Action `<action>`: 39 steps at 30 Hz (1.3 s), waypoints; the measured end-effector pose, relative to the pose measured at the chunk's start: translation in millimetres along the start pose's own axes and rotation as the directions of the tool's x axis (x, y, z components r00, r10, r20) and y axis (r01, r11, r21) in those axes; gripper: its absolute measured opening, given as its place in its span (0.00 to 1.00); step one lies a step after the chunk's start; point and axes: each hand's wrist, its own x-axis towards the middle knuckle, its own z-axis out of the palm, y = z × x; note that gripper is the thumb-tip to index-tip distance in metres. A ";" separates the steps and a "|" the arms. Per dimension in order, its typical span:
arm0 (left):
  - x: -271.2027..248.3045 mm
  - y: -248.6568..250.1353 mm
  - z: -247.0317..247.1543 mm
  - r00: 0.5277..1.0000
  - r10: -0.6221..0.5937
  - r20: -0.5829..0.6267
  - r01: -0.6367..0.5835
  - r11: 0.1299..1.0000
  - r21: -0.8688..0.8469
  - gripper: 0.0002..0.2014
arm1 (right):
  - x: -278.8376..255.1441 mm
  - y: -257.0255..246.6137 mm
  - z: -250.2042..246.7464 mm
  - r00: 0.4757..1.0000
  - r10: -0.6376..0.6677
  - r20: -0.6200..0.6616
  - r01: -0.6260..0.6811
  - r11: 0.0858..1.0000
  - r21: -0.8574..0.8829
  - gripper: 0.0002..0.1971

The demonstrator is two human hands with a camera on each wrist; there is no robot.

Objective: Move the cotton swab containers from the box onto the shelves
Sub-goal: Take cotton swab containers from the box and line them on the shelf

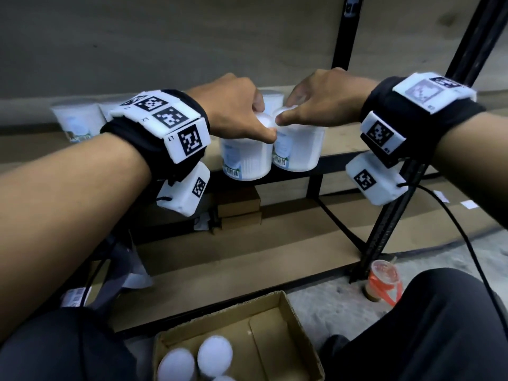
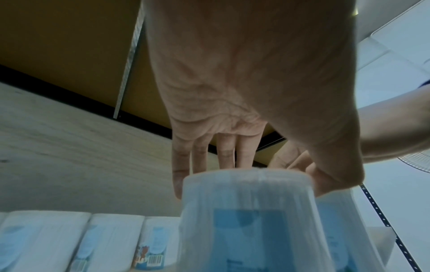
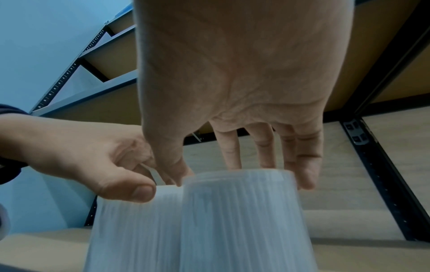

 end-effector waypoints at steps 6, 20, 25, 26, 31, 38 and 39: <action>20.6 -10.5 5.1 0.999 0.003 0.042 -0.003 1.000 0.004 0.27 | 13.4 -8.7 4.0 1.000 -0.022 0.005 0.023 0.997 -0.077 0.28; 50.6 -32.2 13.3 0.998 0.009 0.060 -0.007 0.999 -0.031 0.26 | 43.8 3.0 17.3 1.000 -0.014 0.004 0.014 0.997 -0.078 0.26; 49.3 -36.8 12.8 0.998 0.028 0.055 -0.027 1.000 -0.004 0.31 | 41.1 7.8 19.0 0.997 -0.038 -0.060 0.037 0.999 -0.015 0.24; 48.5 -36.0 12.1 0.998 0.034 0.054 -0.034 0.999 0.002 0.31 | 38.7 8.0 18.0 0.997 -0.049 -0.064 0.048 0.999 -0.016 0.24; 42.0 -32.3 6.3 0.996 0.071 0.058 -0.075 0.995 0.059 0.23 | 30.1 6.8 18.3 0.990 -0.113 -0.086 0.107 0.992 -0.065 0.16; 44.3 -32.4 6.9 0.992 0.101 0.075 -0.108 0.990 0.086 0.23 | 31.9 4.9 22.1 0.991 -0.048 -0.128 0.048 0.999 -0.004 0.16; 45.4 -32.4 6.2 0.992 0.101 0.080 -0.108 0.990 0.089 0.23 | 34.0 5.2 23.0 0.990 -0.041 -0.134 0.041 0.999 -0.004 0.16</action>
